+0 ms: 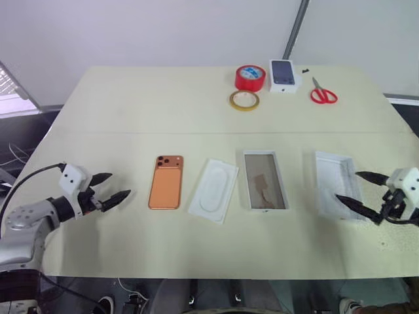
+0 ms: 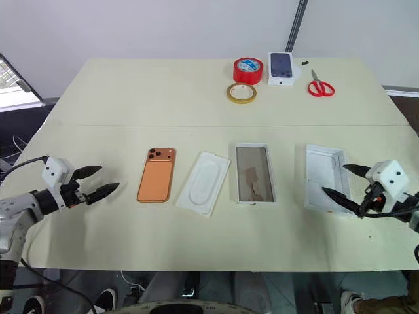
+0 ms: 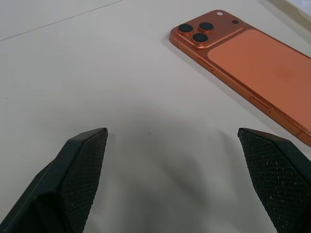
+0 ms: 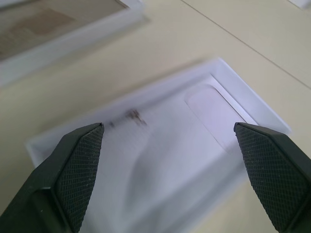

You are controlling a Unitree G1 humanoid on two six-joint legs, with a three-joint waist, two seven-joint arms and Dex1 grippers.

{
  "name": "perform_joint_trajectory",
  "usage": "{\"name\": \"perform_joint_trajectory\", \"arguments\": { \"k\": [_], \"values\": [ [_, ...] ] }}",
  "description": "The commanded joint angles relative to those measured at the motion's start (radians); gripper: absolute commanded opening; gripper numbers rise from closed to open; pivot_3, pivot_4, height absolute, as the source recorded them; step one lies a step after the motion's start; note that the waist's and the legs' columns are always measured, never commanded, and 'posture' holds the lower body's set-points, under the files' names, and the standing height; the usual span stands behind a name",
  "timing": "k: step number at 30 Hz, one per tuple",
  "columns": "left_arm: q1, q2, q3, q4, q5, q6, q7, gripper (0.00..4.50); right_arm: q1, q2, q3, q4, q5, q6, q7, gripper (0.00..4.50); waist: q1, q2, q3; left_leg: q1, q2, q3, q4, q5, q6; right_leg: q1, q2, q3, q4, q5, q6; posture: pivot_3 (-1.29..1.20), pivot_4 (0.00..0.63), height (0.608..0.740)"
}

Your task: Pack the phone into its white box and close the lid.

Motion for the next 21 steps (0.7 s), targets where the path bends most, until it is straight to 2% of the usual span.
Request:
{"name": "perform_joint_trajectory", "arguments": {
  "k": [1, 17, 21],
  "values": [
    [0.004, 0.005, 0.032, -0.015, -0.012, -0.040, -0.006, 4.50, 0.004, -0.022, -0.046, 0.022, 0.005, -0.029, 0.002, 4.48, 0.000, 0.000, 0.000, 0.000, 0.000, 0.000, 0.000, 0.000, 0.000, 0.000, 0.000, 0.000, 0.000, 0.000, 0.000, 0.00, 0.150, 0.740],
    [-0.038, 0.020, -0.013, 0.041, 0.041, -0.094, -0.014, 4.50, -0.031, -0.002, -0.006, -0.011, 0.007, -0.009, -0.030, 4.48, -0.003, 0.001, 0.000, 0.000, 0.000, 0.000, -0.001, 0.000, 0.000, 0.000, 0.000, 0.000, 0.000, 0.000, 0.000, 0.00, 0.150, 0.740],
    [-0.052, 0.005, -0.039, -0.009, 0.039, -0.006, 0.027, 4.50, -0.042, -0.001, 0.016, -0.053, 0.007, 0.009, -0.040, 4.48, -0.002, 0.001, 0.000, 0.000, 0.000, 0.000, -0.001, 0.000, 0.000, 0.000, 0.000, 0.000, 0.000, 0.000, 0.000, 0.00, 0.150, 0.740]
  ]
}}
